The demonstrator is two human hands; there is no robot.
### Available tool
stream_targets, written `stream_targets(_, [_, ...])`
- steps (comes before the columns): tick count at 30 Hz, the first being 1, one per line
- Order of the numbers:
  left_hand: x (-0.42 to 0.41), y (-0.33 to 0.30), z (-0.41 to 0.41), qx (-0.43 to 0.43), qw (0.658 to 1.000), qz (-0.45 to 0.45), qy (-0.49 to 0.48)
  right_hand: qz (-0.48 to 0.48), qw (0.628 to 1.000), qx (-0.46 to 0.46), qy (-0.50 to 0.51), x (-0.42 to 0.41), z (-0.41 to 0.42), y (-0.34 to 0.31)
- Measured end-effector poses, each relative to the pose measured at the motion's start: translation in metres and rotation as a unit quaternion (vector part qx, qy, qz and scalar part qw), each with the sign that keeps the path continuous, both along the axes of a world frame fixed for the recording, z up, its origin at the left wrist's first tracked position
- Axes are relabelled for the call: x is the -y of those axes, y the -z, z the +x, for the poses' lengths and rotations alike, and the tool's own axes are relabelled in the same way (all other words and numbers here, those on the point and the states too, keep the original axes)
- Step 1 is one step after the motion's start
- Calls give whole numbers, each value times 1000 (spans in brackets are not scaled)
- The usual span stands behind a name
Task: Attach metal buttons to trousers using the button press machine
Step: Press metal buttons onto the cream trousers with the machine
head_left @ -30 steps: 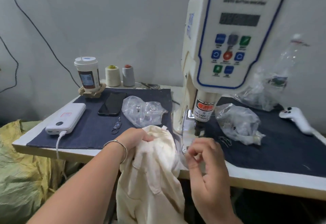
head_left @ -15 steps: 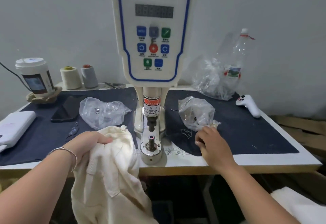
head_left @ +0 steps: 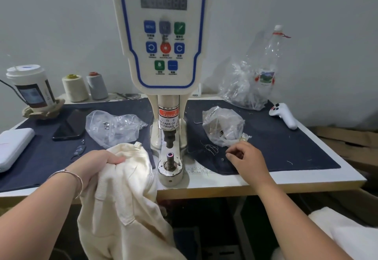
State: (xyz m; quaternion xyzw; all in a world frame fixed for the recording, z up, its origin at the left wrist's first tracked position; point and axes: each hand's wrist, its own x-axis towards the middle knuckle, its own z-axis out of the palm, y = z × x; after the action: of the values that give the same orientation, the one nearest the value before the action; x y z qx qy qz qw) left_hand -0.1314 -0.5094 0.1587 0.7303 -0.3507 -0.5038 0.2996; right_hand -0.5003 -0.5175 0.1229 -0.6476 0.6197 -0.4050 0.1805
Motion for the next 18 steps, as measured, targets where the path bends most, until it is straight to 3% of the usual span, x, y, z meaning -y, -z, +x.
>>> stream_targets(8, [1,1,0,4,1000,0,0,-12,995,-86,-41,-1,2,4])
stream_targets(18, [1,3,3,4,1000,2,5,-33,998,13,-47,-7,2,3])
